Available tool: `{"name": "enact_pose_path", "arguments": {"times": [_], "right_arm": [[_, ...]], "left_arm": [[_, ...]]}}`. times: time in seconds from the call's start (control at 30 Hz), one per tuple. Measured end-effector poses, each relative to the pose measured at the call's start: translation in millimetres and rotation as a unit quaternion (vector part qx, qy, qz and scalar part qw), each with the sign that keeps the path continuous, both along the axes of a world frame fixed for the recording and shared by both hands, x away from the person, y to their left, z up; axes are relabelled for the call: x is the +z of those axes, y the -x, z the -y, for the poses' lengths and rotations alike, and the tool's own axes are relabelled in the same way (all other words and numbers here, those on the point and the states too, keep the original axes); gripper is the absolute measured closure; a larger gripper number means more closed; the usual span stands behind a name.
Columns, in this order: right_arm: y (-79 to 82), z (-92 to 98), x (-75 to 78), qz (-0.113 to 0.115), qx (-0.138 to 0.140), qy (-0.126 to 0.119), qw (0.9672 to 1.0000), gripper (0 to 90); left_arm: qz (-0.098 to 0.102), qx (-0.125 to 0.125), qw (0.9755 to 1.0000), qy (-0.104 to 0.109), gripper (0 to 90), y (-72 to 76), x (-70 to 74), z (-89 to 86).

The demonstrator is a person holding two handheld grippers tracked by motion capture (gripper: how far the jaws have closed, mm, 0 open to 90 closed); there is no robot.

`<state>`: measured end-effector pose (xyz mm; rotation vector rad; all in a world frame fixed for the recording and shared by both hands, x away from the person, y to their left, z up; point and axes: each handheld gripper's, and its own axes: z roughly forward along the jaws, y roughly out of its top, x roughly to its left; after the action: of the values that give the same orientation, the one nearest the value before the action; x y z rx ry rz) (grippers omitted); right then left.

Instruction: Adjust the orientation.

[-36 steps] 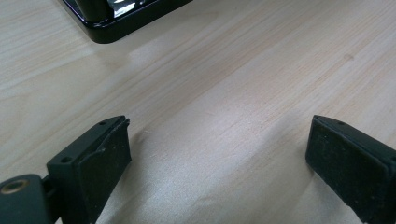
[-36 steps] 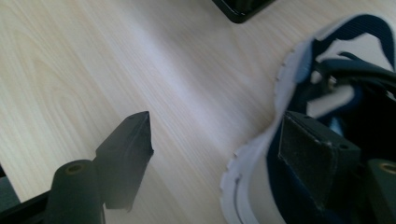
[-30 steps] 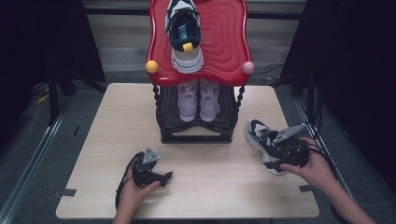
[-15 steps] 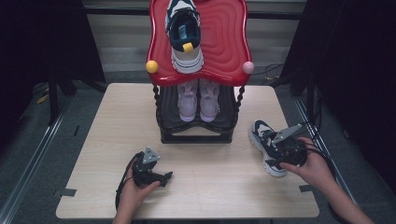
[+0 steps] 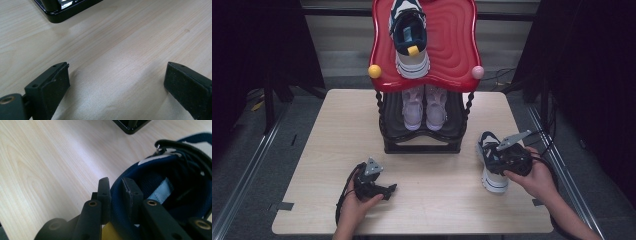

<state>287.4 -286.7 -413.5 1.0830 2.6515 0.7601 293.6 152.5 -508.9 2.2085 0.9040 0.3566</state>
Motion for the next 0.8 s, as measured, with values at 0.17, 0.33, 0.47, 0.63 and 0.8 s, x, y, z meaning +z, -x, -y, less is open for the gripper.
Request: {"name": "enact_pose_path", "arguments": {"times": [0.17,0.33,0.47,0.63,0.8], "right_arm": [[-2.0,-10.4,0.4,-0.002,-0.010,-0.029,0.9995,77.0],[-2.7,-30.2,0.0,0.000,-0.009,-0.023,0.9997,76.0],[-5.1,-38.1,1.4,-0.008,0.004,-0.006,0.9999,72.8],[-8.7,-40.1,8.4,-0.030,0.017,-0.005,0.9994,57.0],[-10.3,-43.4,16.1,-0.050,0.036,0.023,0.9978,47.4]], "left_arm": [[0.000,0.000,1.0000,0.000,5.7,0.0,0.0,0.1],[0.000,0.001,1.0000,0.000,5.6,0.0,0.0,0.1],[0.000,0.001,1.0000,0.000,5.5,0.0,-0.1,0.1],[0.000,0.001,1.0000,0.000,5.4,0.0,-0.1,0.1],[0.000,0.001,1.0000,0.000,5.4,0.0,-0.1,0.1]]}}
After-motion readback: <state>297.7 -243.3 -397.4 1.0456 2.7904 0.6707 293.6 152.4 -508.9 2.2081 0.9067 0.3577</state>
